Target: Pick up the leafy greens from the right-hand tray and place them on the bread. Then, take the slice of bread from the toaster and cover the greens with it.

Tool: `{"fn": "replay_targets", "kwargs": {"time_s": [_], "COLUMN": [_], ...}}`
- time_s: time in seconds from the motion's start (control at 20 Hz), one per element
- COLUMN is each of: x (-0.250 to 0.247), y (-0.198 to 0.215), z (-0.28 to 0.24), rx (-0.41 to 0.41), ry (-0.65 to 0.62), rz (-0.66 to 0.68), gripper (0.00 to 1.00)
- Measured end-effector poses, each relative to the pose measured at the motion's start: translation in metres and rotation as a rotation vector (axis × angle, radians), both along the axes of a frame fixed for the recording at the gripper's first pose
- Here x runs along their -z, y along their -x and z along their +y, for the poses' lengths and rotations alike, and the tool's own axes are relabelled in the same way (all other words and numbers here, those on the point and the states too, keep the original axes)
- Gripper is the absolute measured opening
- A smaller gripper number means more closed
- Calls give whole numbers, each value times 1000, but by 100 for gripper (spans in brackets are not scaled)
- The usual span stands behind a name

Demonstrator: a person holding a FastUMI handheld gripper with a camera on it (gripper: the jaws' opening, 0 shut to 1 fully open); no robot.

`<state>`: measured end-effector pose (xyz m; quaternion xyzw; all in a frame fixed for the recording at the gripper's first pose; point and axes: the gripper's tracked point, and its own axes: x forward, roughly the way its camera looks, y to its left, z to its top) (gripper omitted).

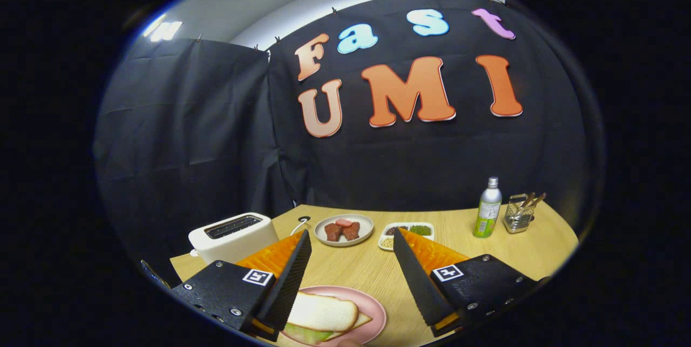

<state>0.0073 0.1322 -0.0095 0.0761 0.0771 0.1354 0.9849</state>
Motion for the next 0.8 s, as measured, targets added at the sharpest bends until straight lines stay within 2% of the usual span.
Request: {"fn": "replay_targets", "kwargs": {"time_s": [0.3,0.8], "x": [-17,-40], "y": [-4,-3], "z": [-13,-26], "rx": [79,158], "ry": [64,110], "rz": [-80,-180], "gripper": [94,95]}}
